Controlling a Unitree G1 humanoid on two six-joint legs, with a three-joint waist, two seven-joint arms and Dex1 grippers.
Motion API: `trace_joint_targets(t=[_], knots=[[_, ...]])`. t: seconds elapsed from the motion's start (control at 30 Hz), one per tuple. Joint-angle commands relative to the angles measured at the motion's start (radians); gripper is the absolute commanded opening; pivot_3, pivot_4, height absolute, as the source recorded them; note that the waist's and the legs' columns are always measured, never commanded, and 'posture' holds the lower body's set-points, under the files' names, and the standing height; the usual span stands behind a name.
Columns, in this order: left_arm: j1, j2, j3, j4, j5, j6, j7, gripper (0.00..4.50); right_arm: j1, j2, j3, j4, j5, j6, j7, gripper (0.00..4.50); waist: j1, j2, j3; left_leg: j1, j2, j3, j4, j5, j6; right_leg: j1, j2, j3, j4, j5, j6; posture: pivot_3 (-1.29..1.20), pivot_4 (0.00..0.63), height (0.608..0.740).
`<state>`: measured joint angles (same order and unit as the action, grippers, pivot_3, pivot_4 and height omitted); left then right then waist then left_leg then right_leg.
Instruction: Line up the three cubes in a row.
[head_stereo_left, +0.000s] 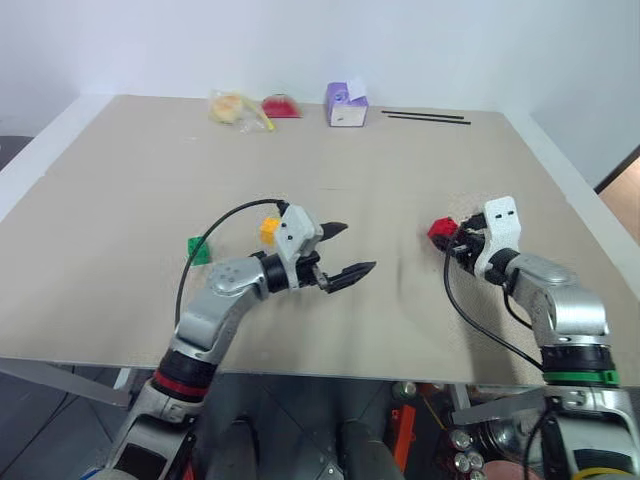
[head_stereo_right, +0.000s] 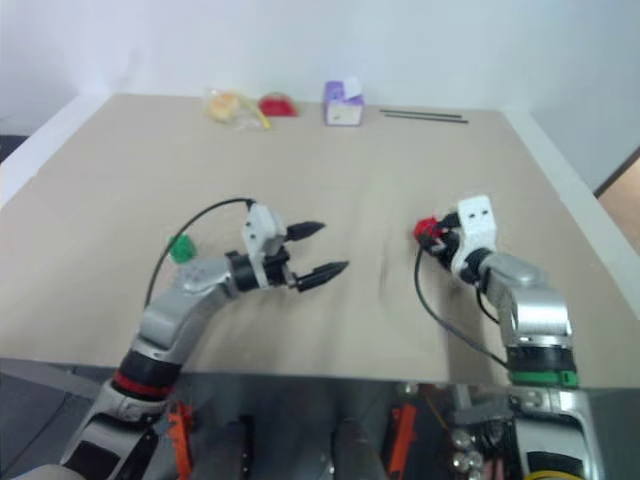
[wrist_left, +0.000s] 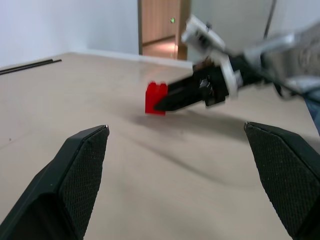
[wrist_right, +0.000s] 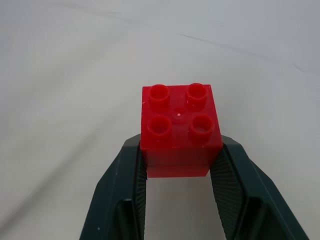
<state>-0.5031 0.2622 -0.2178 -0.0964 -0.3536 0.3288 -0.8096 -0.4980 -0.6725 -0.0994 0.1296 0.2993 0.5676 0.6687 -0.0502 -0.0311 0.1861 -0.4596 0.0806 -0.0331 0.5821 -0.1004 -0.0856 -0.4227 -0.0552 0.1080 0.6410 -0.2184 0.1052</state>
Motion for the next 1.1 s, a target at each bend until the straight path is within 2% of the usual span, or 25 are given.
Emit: trace_joint_targets(t=[0.03, 0.17, 0.37, 0.7, 1.03, 1.1], knots=[[0.045, 0.092, 0.033, -0.089, -0.059, 0.007, -0.118, 4.50, 0.039, -0.099, 0.084, -0.162, 0.087, -0.052, 0.326, 1.22, 0.000, 0.000, 0.000, 0.000, 0.000, 0.000, -0.001, 0.000, 0.000, 0.000, 0.000, 0.000, 0.000, 0.000, 0.000, 0.00, 0.150, 0.740], [0.082, 0.203, 0.046, -0.114, -0.080, -0.004, -0.221, 4.50, -0.001, -0.135, 0.129, -0.151, 0.110, -0.130, 0.512, 1.22, 0.001, 0.000, 0.000, 0.000, 0.000, 0.000, 0.000, 0.000, -0.001, 0.000, 0.000, 0.000, 0.000, -0.001, 0.000, 0.00, 0.150, 0.740], [0.110, 0.283, 0.042, -0.134, -0.084, -0.018, -0.307, 4.50, -0.124, -0.136, 0.232, 0.012, 0.024, -0.299, 0.708, 1.22, 0.001, 0.000, 0.000, 0.000, 0.000, 0.000, 0.003, 0.000, -0.001, 0.000, -0.001, 0.000, 0.000, 0.000, -0.002, 0.00, 0.150, 0.740], [0.105, 0.269, 0.043, -0.144, -0.068, -0.008, -0.283, 4.50, -0.265, -0.085, 0.369, 0.288, -0.117, -0.526, 0.904, 1.22, 0.002, 0.000, 0.000, 0.000, 0.000, 0.001, 0.001, 0.000, -0.001, -0.001, -0.001, 0.000, 0.000, 0.000, -0.001, 0.00, 0.150, 0.740], [0.141, 0.279, 0.057, -0.187, -0.078, 0.019, -0.244, 4.50, -0.286, -0.055, 0.402, 0.353, -0.146, -0.576, 0.944, 1.22, 0.002, 0.000, 0.000, 0.000, 0.000, 0.001, 0.000, 0.000, -0.001, -0.001, 0.000, 0.000, 0.000, 0.000, -0.001, 0.00, 0.150, 0.740], [0.147, 0.279, 0.061, -0.193, -0.082, 0.025, -0.237, 4.50, -0.287, -0.052, 0.401, 0.351, -0.143, -0.569, 0.944, 2.27, 0.002, 0.000, 0.000, 0.000, 0.000, 0.001, 0.001, 0.000, -0.001, -0.001, -0.001, 0.000, 0.000, 0.000, -0.002, 0.00, 0.150, 0.740]])
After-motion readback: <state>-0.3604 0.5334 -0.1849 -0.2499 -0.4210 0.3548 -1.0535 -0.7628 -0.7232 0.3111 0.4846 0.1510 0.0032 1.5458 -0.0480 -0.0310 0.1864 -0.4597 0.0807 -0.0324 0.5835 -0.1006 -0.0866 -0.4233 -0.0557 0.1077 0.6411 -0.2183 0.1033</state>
